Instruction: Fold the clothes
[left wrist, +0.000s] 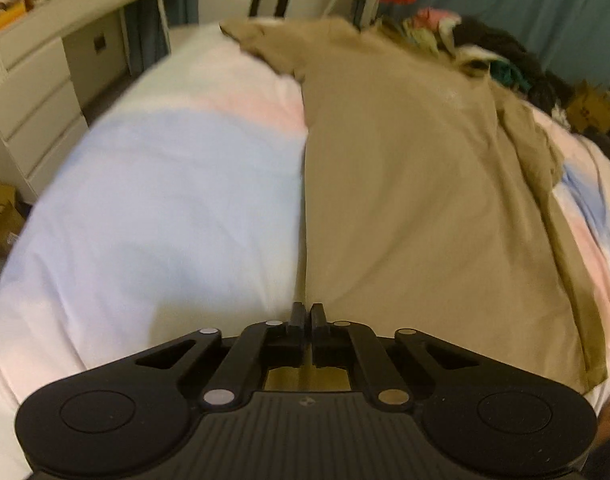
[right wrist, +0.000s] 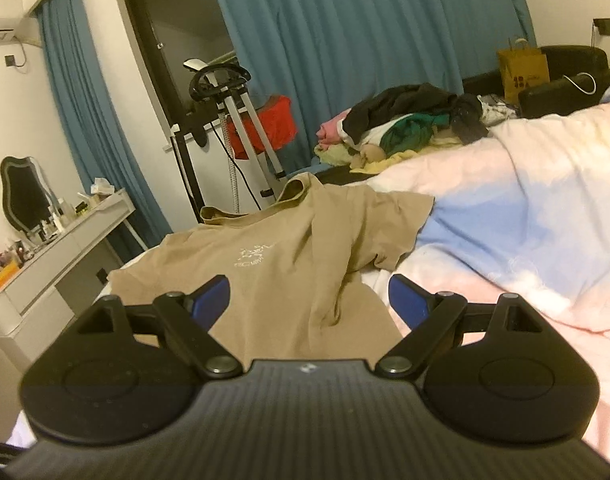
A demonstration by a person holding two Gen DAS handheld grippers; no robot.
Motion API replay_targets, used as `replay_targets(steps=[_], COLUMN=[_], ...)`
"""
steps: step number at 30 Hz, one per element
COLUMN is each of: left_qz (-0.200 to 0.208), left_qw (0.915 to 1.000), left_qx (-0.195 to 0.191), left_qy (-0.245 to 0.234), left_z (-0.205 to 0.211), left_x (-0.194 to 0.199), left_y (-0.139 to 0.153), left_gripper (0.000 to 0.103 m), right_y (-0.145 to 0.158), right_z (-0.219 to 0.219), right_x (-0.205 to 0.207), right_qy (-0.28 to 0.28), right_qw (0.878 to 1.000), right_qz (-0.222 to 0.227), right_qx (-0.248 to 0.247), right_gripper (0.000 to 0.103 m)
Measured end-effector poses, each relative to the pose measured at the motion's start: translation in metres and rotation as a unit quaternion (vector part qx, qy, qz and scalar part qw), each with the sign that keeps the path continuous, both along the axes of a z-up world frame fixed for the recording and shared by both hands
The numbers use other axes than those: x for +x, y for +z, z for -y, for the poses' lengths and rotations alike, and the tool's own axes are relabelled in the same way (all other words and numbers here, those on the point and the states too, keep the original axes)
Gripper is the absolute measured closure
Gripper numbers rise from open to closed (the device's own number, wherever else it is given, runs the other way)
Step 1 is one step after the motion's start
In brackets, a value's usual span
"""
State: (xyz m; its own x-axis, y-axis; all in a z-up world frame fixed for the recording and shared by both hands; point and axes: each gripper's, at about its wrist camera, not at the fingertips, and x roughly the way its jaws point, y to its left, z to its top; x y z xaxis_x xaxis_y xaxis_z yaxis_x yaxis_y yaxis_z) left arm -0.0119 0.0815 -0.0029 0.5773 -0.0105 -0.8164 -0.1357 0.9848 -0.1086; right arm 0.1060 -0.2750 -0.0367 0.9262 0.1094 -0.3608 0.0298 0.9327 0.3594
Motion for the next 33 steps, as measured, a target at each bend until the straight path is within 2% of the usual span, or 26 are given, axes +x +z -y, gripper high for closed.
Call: replay_targets(steps=[1,2,3,5,8,12,14,15,17,19,20,23,25,26,27,28,31,33], left_qz=[0.017,0.033,0.05,0.09,0.151,0.22,0.246,0.256,0.264,0.267,0.266,0.259,0.257,0.252,0.247,0.24,0.22,0.212], left_qw=[0.9999,0.9994,0.9988,0.9959,0.9883,0.9754,0.9687,0.9658,0.9626,0.9612,0.9611,0.9627,0.9635,0.9647,0.966,0.9681,0.973,0.9746], left_qx=[0.001,0.002,0.003,0.009,0.018,-0.004,-0.013,-0.016,-0.021,-0.027,-0.032,-0.039,-0.013,-0.006,0.0,-0.005,-0.028,-0.039], left_qy=[0.002,0.003,0.005,0.007,0.009,-0.007,-0.029,-0.039,-0.055,-0.063,-0.066,-0.068,-0.073,-0.074,-0.076,-0.073,-0.063,-0.06], left_z=[0.003,0.006,0.009,0.022,0.042,0.084,0.109,0.122,0.142,0.156,0.16,0.163,0.164,0.162,0.161,0.157,0.149,0.146], left_x=[-0.006,-0.011,-0.017,-0.015,-0.009,0.004,0.017,0.025,0.037,0.045,0.049,0.064,0.075,0.082,0.09,0.098,0.122,0.135], left_y=[0.006,0.013,0.019,0.035,0.06,0.082,0.084,0.083,0.077,0.064,0.056,0.025,0.003,-0.008,-0.019,-0.029,-0.048,-0.061], left_gripper=[0.089,0.08,0.067,0.052,0.04,0.025,0.023,0.022,0.022,0.022,0.022,0.022,0.022,0.022,0.022,0.022,0.022,0.022], right_y=[0.002,0.004,0.006,0.008,0.009,0.009,0.007,0.005,0.001,-0.005,-0.009,-0.024,-0.038,-0.046,-0.055,-0.064,-0.091,-0.101], right_z=[0.001,0.002,0.003,0.007,0.014,0.024,0.029,0.032,0.041,0.052,0.058,0.079,0.089,0.094,0.098,0.103,0.116,0.117], right_x=[-0.002,-0.003,-0.004,-0.005,-0.005,-0.002,0.002,0.004,0.014,0.035,0.046,0.089,0.119,0.136,0.151,0.166,0.208,0.234], right_qy=[0.0,0.0,-0.001,-0.003,-0.007,-0.011,-0.006,-0.004,-0.007,-0.018,-0.024,-0.04,-0.046,-0.048,-0.048,-0.048,-0.052,-0.06], right_qw=[1.0,1.0,1.0,1.0,1.0,0.999,0.999,0.998,0.997,0.995,0.993,0.987,0.987,0.987,0.987,0.987,0.984,0.987], right_qz=[0.004,0.008,0.013,0.016,0.017,0.014,0.008,0.004,-0.005,-0.023,-0.034,-0.061,-0.074,-0.08,-0.083,-0.084,-0.084,-0.09], right_qx=[0.0,-0.002,-0.004,0.0,0.013,0.038,0.054,0.061,0.074,0.095,0.106,0.141,0.137,0.13,0.125,0.129,0.148,0.116], right_gripper=[0.015,0.015,0.015,0.015,0.016,0.016,0.016,0.022,0.023,0.031,0.031,0.032,0.033,0.036,0.043,0.047,0.047,0.047])
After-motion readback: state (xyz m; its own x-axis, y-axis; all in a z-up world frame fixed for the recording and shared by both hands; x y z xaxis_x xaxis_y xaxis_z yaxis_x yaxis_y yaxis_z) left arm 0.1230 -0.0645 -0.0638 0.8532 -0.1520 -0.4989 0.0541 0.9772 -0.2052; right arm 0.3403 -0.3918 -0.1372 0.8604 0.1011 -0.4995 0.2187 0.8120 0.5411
